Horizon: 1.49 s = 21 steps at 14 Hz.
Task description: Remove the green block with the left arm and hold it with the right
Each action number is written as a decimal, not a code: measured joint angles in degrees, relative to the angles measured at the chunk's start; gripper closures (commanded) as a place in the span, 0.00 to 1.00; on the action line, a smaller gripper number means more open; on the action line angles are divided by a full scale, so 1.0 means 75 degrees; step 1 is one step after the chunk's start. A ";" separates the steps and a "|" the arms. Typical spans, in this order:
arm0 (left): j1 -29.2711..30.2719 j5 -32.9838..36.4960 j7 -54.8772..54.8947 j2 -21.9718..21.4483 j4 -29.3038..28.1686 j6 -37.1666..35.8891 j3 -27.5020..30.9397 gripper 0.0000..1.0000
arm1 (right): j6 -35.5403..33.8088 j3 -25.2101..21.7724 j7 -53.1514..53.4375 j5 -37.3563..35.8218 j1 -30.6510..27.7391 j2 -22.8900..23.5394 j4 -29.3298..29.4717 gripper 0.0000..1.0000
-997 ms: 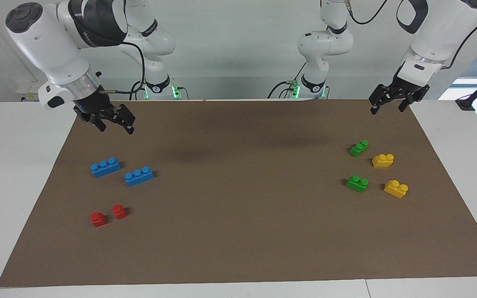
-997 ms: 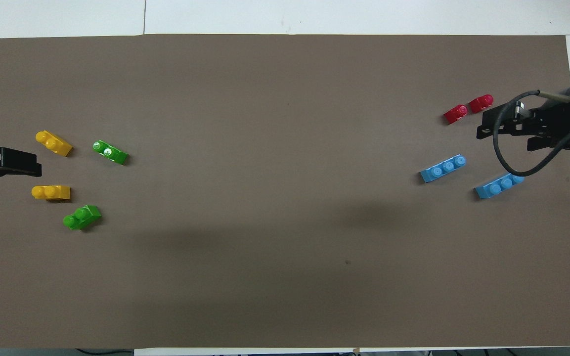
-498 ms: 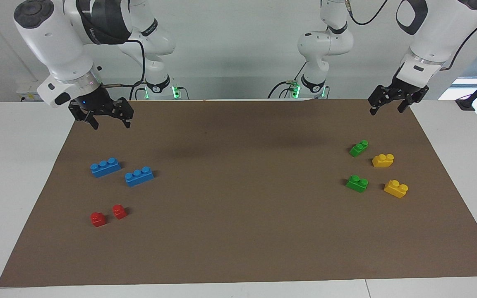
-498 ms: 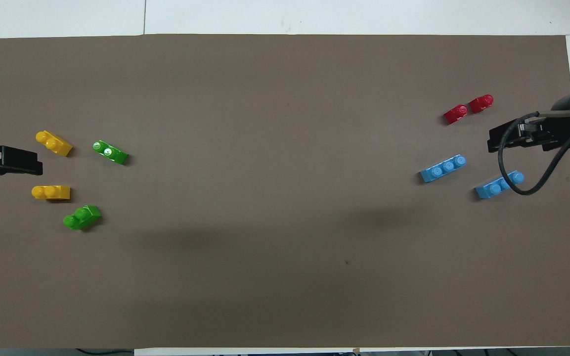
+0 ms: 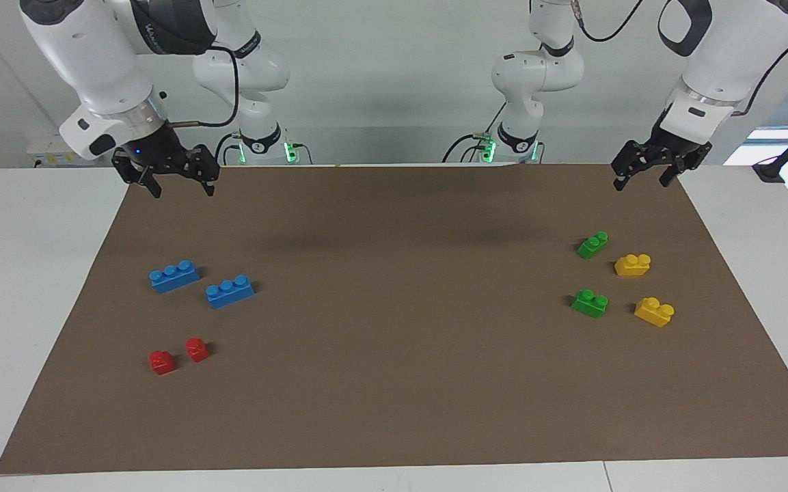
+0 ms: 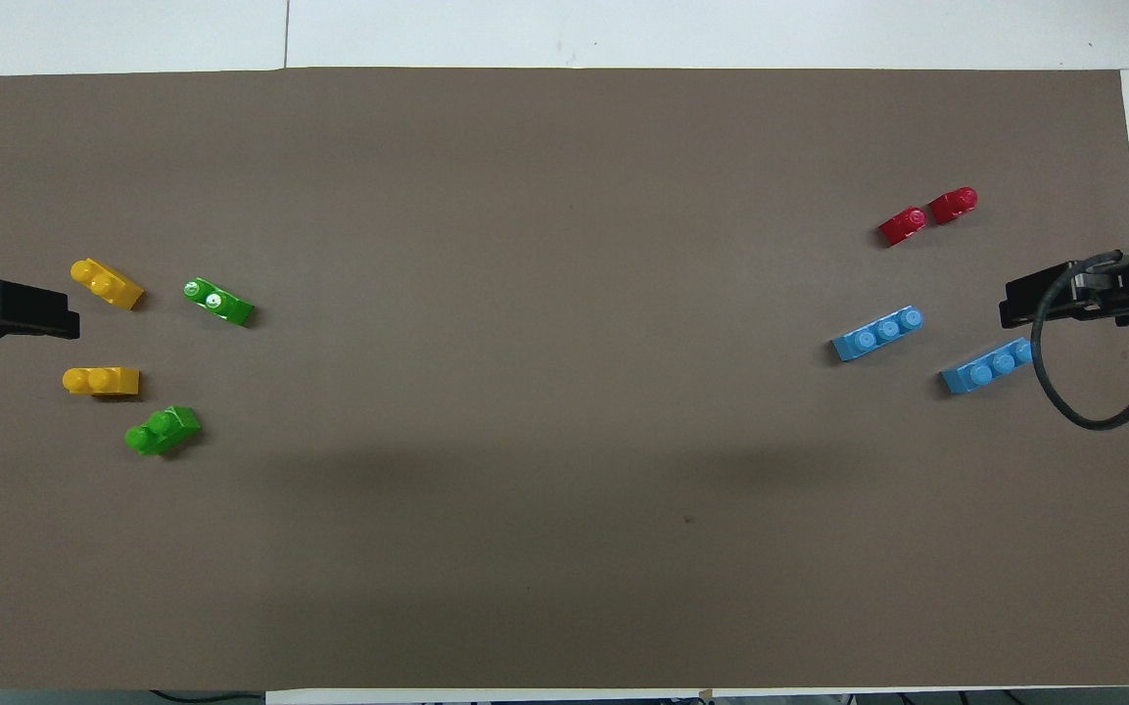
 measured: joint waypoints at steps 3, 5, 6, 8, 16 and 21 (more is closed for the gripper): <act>0.0001 0.0000 0.0000 0.0000 0.0021 0.0000 0.0012 0.00 | -0.0003 -0.0008 0.0000 0.0000 0.0000 0.0002 -0.0069 0.00; 0.0004 0.0000 0.0000 0.0000 0.0023 0.0000 0.0027 0.00 | -0.0002 -0.0009 0.0000 0.0000 0.0000 0.0002 -0.0082 0.00; 0.0005 0.0000 0.0000 0.0000 0.0024 0.0000 0.0033 0.00 | 0.0004 -0.0009 0.0000 0.0000 0.0000 0.0002 -0.0082 0.00; 0.0005 0.0000 0.0000 0.0000 0.0027 0.0000 0.0038 0.00 | 0.0011 -0.0011 0.0000 0.0000 0.0000 0.0002 -0.0082 0.00; 0.0009 0.0000 0.0000 0.0000 0.0028 0.0001 0.0048 0.00 | 0.0068 -0.0017 0.0000 -0.0007 0.0000 0.0002 -0.0082 0.00; 0.0011 0.0000 0.0000 0.0000 0.0028 0.0001 0.0067 0.00 | 0.0067 -0.0011 0.0000 -0.0153 0.0007 0.0002 -0.0083 0.00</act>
